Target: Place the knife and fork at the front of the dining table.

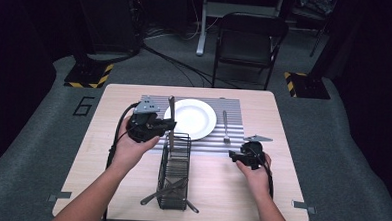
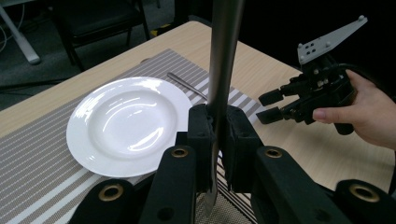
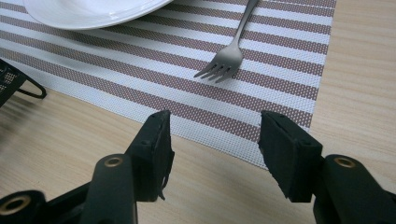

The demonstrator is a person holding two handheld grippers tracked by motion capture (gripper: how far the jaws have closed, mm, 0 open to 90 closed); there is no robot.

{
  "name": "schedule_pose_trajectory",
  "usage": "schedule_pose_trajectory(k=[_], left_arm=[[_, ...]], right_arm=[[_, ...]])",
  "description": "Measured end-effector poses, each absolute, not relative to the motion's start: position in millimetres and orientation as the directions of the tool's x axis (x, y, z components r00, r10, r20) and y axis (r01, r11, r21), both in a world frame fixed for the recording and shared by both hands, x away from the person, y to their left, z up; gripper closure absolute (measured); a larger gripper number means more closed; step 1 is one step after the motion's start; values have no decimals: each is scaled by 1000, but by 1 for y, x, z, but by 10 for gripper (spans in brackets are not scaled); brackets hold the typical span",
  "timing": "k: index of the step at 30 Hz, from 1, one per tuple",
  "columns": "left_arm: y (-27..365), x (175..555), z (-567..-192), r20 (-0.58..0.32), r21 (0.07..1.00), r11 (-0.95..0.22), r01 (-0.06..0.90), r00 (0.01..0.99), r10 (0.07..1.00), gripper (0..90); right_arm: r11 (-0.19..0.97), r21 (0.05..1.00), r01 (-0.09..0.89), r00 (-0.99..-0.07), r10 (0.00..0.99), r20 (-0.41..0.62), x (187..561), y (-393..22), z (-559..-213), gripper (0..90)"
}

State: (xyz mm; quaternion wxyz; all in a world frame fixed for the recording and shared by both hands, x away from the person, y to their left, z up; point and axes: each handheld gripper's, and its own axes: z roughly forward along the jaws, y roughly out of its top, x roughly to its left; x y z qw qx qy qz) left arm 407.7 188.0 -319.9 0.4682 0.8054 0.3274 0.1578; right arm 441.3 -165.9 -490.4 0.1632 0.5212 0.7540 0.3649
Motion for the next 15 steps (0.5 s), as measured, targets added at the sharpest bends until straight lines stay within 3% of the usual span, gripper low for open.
schedule_pose_trajectory(k=[15], left_arm=[[200,407,-292,-55,865,-334,375,732,679,823]], right_arm=[[187,722,667,-400,907,134,441,-166,-490,435]])
